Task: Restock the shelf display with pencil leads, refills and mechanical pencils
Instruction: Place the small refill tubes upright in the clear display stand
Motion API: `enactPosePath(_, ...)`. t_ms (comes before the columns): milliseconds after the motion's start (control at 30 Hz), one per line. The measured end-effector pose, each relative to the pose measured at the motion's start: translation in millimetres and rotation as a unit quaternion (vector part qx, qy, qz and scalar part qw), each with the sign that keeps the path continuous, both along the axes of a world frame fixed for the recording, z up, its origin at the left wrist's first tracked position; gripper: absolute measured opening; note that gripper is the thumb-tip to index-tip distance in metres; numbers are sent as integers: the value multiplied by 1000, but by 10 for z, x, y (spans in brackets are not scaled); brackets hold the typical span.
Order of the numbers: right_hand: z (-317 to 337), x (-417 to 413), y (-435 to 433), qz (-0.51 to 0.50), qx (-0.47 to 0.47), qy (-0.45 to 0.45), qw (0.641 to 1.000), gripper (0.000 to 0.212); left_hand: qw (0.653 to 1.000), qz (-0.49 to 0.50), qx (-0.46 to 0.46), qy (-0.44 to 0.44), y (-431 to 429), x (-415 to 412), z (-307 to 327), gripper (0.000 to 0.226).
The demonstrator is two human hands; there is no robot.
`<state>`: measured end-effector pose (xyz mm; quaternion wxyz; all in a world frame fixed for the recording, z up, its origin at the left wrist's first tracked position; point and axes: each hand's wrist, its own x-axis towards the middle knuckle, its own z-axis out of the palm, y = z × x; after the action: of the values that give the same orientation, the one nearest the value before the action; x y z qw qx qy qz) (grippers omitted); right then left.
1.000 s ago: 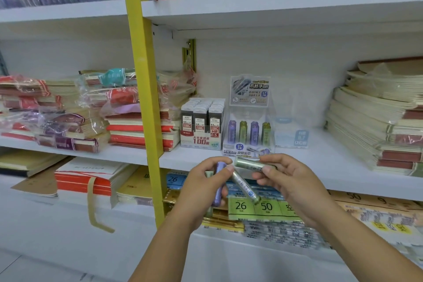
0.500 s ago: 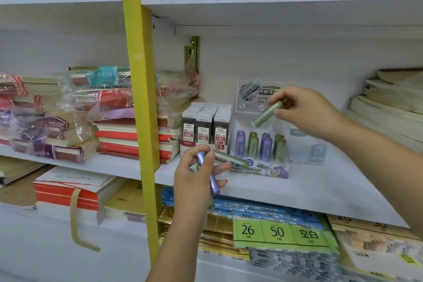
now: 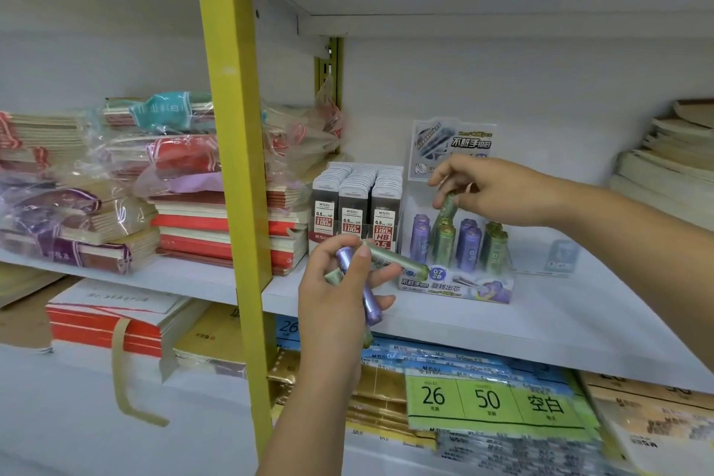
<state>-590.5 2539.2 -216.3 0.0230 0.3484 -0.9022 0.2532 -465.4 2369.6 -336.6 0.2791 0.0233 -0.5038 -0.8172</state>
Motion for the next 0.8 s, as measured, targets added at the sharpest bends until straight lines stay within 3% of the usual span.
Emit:
enactPosePath(233,-61,22,40,-5,-132,2,991,29,1000,-3,-4,2,21,23,17,21)
enactPosePath(500,-86,72,97,-5,-91,43,995,33,1000,-8,-2,1,61,52,38,22)
enactPosePath(800,-189,36,80,-27,-13,29,999,25,1000,-21,5,10,48,95,67,21)
